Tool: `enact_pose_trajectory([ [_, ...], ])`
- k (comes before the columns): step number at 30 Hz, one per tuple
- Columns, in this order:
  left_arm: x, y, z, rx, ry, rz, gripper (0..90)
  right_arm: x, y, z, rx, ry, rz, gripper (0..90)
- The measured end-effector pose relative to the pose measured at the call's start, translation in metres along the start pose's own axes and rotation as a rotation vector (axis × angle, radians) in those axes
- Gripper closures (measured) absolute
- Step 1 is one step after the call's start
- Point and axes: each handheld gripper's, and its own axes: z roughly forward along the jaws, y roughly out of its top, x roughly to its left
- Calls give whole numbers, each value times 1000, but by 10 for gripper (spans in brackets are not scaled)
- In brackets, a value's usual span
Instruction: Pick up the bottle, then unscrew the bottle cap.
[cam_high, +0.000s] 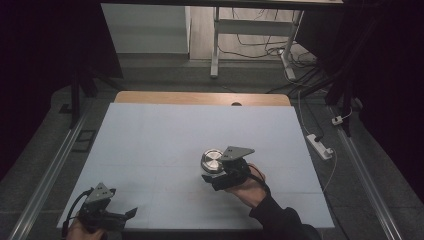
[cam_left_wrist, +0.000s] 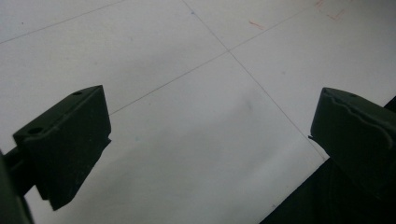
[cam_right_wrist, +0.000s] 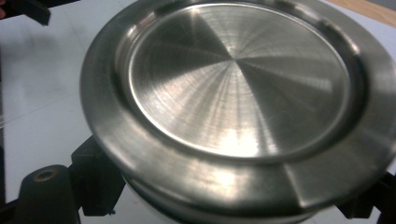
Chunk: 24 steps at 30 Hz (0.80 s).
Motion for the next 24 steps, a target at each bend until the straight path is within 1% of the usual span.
enact_pose_trajectory([
  [7, 0, 0, 0, 3, 0, 4, 0, 14, 2, 5, 1, 33, -23, 148],
  [10, 0, 0, 0, 2, -1, 3, 0, 19, 3, 6, 0, 51, -30, 148],
  [13, 0, 0, 0, 3, 0, 3, 0, 22, 3, 7, 3, 57, -39, 148],
  [17, 0, 0, 0, 1, -1, 1, 0, 22, 2, 7, 6, 63, -39, 148],
  [20, 2, 0, 0, 3, -13, -6, 0, 20, 2, 7, 4, 63, -33, 148],
  [24, 3, 1, -1, -16, -31, -15, 0, 18, 2, 7, 3, 61, -25, 148],
])
